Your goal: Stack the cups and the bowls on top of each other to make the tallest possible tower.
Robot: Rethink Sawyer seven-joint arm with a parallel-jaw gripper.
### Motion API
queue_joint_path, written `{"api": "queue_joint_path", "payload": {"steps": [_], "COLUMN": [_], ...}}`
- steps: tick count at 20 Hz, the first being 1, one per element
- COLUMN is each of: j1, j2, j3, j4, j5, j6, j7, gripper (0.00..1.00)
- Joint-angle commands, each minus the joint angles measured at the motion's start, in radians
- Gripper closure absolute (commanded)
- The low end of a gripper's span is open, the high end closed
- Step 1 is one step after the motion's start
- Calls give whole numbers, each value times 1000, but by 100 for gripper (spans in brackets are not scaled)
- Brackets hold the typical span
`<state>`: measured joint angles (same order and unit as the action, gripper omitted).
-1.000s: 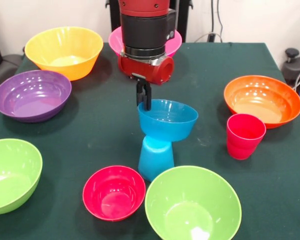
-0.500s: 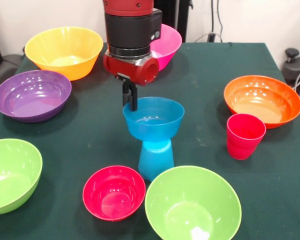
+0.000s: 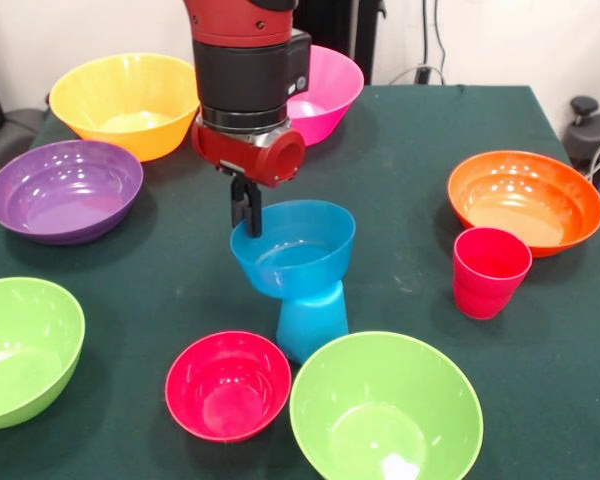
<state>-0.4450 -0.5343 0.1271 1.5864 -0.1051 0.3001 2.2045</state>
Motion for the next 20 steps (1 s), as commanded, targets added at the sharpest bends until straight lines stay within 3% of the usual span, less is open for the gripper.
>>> {"api": "queue_joint_path", "payload": {"steps": [1, 20], "j1": [14, 25], "j2": [87, 89], "j3": [45, 20], "j4": [-55, -59], "j5": [12, 25], "j6": [77, 72], "j7": [38, 58], "gripper": [100, 100]}}
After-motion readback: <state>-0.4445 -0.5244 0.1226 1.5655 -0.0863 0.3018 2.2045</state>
